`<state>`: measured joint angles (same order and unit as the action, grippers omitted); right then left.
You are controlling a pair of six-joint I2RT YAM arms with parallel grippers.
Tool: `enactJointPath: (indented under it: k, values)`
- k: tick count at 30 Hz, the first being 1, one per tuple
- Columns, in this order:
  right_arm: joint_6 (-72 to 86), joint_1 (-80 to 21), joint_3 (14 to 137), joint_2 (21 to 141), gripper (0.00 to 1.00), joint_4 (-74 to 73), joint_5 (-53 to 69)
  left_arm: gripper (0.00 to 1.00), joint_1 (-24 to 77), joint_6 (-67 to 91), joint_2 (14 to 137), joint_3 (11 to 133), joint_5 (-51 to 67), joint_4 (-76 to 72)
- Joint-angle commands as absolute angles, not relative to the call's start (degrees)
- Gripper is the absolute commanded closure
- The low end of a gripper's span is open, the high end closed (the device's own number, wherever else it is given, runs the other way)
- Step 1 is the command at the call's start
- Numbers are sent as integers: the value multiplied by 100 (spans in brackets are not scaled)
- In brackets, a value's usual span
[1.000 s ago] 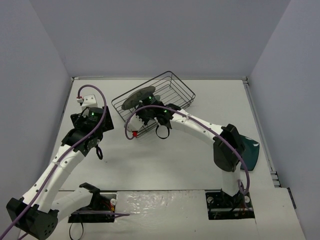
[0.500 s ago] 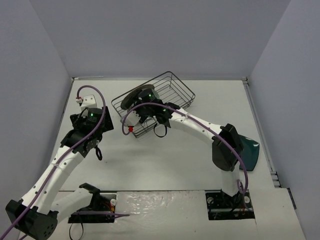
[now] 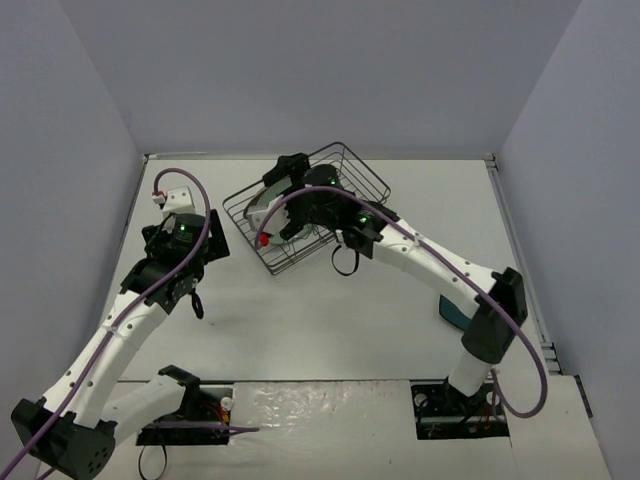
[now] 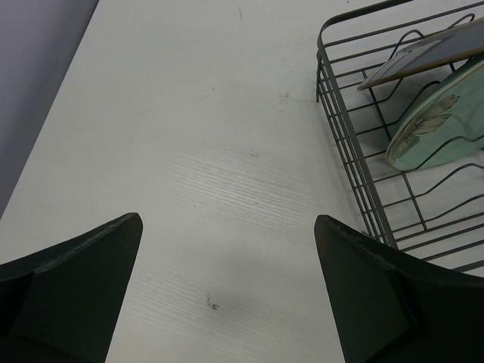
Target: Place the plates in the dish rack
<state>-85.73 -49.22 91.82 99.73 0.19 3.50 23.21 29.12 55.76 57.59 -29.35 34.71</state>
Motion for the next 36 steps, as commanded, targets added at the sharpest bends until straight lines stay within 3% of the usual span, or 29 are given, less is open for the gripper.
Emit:
enactJointPath:
  k: [1, 4, 6, 10, 15, 22, 26, 36]
  values:
    - [-6666, -4826, 8552, 8516, 0, 1330, -17, 3, 2285, 2839, 5604, 6051, -2745, 2843]
    - [-5582, -4729, 7823, 7928, 0, 2030, -1063, 3, 2285, 2789, 5709, 5977, -2487, 2531]
    - [-3115, -4297, 7640, 7612, 0, 2055, -2350, 3, 2285, 2778, 5862, 5927, -2263, 2241]
    - [419, -3393, 7390, 7000, 0, -25, -4053, 3, 2285, 2711, 6168, 5964, -1882, 1950]
    - [3913, -2214, 6436, 5897, 0, -2374, -4355, 3, 2294, 2646, 6368, 5952, -1520, 1592]
    - [4483, -283, 5149, 4580, 0, -3138, -2806, 3, 2286, 2521, 6469, 5887, -960, 1348]
    - [4244, 498, 4853, 4754, 0, -3034, -2362, 3, 2310, 2504, 6574, 5911, -331, 1213]
    - [3413, 3976, 3969, 5532, 0, -2035, -679, 3, 2474, 2435, 6798, 6137, 158, 1218]
